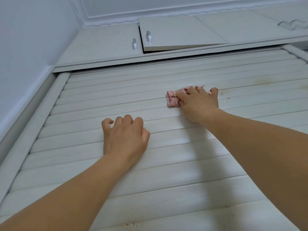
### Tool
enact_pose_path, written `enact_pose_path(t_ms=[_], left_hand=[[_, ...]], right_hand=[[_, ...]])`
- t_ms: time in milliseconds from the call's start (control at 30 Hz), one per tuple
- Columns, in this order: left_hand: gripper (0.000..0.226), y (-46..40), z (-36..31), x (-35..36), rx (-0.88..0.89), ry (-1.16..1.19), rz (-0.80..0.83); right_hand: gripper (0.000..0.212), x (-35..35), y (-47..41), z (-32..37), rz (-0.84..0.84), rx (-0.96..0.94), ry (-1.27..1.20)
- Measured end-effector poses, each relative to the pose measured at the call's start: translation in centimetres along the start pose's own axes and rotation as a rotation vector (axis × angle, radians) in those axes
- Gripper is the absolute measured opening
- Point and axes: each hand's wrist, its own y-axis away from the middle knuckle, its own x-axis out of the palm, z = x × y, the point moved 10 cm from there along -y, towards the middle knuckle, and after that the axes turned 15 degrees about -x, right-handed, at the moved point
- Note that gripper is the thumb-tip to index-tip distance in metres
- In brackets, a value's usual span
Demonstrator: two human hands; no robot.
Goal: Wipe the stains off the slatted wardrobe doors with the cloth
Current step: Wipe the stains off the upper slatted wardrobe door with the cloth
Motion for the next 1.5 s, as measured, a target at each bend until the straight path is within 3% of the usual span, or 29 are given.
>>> enact_pose_path(t_ms=[167,433,700,867,1100,1200,1500], left_hand=[[0.037,0.3,-5.6,0.4,0.025,0.065,0.118],[0.044,1.5,-15.0,1.9,0.119,0.147,0.27],[0.046,2.0,-15.4,2.2,0.034,0.137,0.245],[0.047,2.0,-15.5,2.3,0.008,0.131,0.263],[0.048,2.3,-15.4,2.2,0.051,0.101,0.287],[0.049,2.2,-15.3,2.2,0.072,0.086,0.283],[0.052,2.3,-15.2,2.7,0.092,0.092,0.305]], right_hand=[[0.045,0.3,0.8,-2.8,0.014,-0.007,0.02],[0.044,1.1,2.4,-11.2,0.051,0.061,0.031],[0.042,1.6,6.0,-20.3,0.07,0.256,0.014],[0.045,1.5,5.9,-18.4,0.088,0.306,-0.023],[0.039,0.1,1.5,-8.8,0.036,0.008,-0.06],[0.037,0.1,0.9,-8.5,0.017,-0.031,0.022],[0.038,1.1,4.7,-18.6,0.098,0.331,-0.04]])
